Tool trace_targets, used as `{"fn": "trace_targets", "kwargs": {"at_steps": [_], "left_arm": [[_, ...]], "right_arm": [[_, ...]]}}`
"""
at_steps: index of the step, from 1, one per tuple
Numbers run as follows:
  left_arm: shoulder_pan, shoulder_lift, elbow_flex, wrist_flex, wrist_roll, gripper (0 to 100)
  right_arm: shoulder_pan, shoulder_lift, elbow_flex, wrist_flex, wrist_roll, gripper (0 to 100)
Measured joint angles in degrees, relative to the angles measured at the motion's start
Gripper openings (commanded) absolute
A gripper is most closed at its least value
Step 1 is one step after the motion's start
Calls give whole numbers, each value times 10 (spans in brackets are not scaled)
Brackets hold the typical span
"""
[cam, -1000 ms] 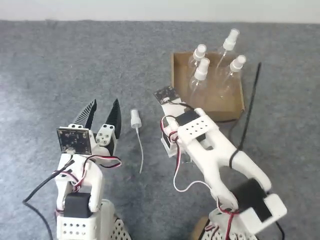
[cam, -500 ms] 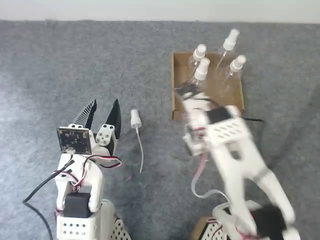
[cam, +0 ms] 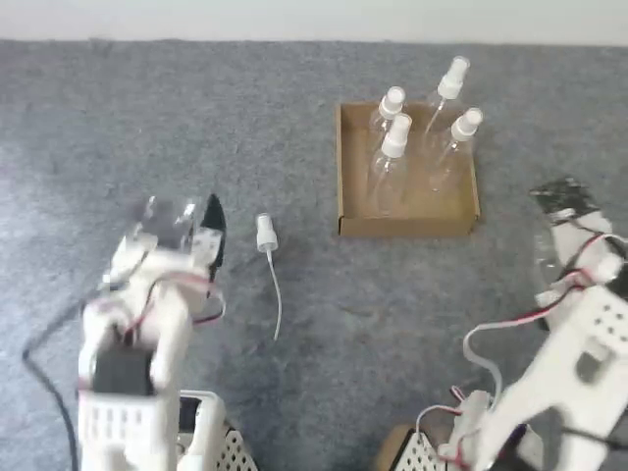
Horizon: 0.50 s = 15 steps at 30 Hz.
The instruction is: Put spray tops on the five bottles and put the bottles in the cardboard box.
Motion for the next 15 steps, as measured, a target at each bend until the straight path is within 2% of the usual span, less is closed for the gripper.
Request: {"fn": "trace_targets", "kwargs": {"at_steps": [5,7,10,15], "left_arm": [[44,267,-167,95,-3,141],[45,365,-225,114,25,147],[47,494,-289,114,82,148],[51,625,-347,91,151,152]], "right_arm": [[28,145,0,-113,11,6],[28,203,-2,-144,13,6],[31,278,-31,-165,15,6],[48,382,-113,-171,16,6]]}}
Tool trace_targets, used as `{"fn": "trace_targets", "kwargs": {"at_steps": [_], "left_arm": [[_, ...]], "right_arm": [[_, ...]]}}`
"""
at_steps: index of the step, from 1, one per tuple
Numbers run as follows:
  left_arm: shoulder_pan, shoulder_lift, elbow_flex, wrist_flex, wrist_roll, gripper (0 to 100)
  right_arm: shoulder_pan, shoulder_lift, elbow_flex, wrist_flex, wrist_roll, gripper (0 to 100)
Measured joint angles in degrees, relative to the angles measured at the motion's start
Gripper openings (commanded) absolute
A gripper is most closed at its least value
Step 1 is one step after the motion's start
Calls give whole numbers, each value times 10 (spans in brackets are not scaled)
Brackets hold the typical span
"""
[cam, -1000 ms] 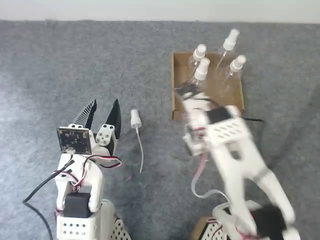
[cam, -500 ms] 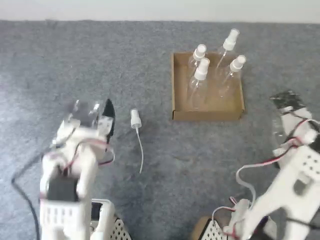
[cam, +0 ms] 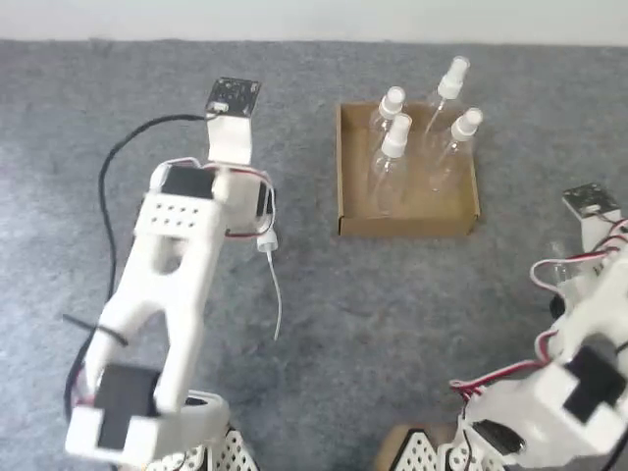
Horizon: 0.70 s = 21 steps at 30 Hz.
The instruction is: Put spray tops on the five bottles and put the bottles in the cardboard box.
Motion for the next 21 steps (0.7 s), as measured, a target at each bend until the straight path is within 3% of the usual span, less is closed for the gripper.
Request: {"fn": "trace_targets", "kwargs": {"at_steps": [5,15,21], "left_arm": [[3,93,-28,-34,26,199],[5,221,-47,-36,58,199],[5,261,-48,-49,60,137]], "right_arm": [[18,66,-40,-2,3,6],[19,75,-48,-2,3,6],[19,75,-48,-2,3,10]]}}
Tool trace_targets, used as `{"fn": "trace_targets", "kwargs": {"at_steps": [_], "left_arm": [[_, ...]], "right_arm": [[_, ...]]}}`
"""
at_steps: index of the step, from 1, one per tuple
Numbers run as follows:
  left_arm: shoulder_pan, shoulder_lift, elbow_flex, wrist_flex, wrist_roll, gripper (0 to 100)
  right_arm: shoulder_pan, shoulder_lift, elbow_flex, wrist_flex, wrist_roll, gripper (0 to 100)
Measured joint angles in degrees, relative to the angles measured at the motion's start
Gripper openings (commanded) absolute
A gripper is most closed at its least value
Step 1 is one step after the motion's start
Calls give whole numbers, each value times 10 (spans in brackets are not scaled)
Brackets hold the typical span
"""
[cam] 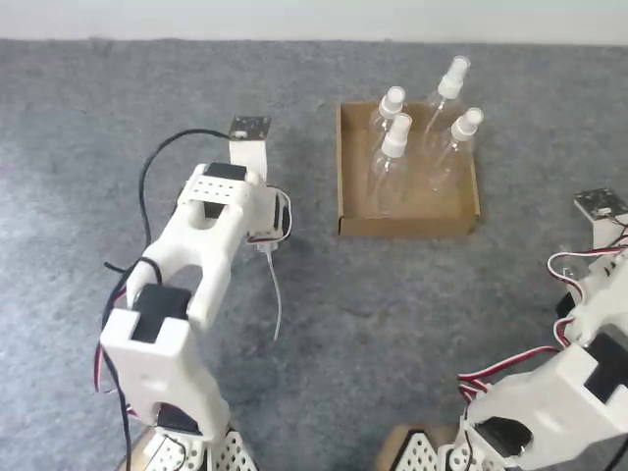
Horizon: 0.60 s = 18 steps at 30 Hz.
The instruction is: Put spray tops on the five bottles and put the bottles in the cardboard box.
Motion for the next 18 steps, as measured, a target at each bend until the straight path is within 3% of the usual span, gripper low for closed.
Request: {"fn": "trace_targets", "kwargs": {"at_steps": [7,11,18], "left_arm": [[4,12,-11,-4,-31,6],[10,3,-18,9,-62,9],[70,-91,-10,99,-94,9]], "right_arm": [[-3,0,0,15,0,177],[-3,0,0,18,0,232],[-1,13,1,18,-3,293]]}}
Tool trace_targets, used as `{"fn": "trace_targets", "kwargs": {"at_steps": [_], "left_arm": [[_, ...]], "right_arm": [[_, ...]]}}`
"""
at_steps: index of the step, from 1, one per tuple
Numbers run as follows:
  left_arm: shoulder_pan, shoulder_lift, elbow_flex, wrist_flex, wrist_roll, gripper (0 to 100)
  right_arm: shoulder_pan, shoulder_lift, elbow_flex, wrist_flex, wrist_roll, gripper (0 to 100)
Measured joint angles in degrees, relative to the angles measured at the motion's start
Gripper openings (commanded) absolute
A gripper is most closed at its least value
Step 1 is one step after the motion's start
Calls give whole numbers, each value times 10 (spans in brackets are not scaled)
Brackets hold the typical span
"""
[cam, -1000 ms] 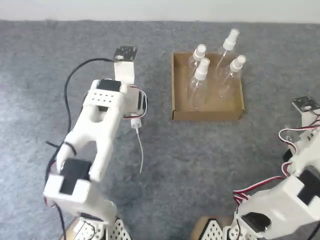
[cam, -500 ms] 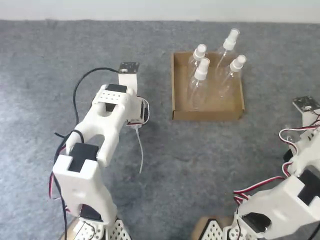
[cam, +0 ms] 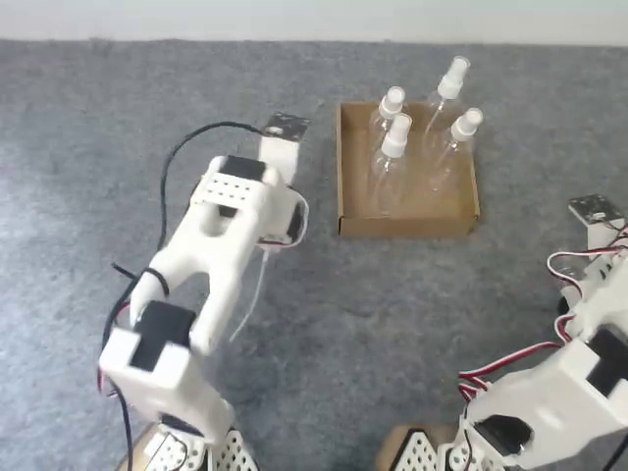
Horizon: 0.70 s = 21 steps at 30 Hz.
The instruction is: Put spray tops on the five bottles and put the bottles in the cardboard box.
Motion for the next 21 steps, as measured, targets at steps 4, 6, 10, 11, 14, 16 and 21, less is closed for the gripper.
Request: {"fn": "trace_targets", "kwargs": {"at_steps": [4,6,10,11,14,16,21], "left_arm": [[48,-43,65,-11,-3,9],[62,-60,99,-31,-4,9],[66,-74,138,-64,-4,9],[65,-74,140,-68,-4,9],[66,-74,141,-70,-4,9],[65,-74,141,-70,-4,9],[65,-74,164,-80,-4,10]], "right_arm": [[1,0,-2,0,-38,296],[1,0,-12,0,-48,296],[-8,0,-52,34,-55,296],[-16,0,-63,45,-55,296],[-47,0,-83,64,-80,296],[-61,0,-98,68,-93,296],[-69,0,-115,68,-97,296]]}}
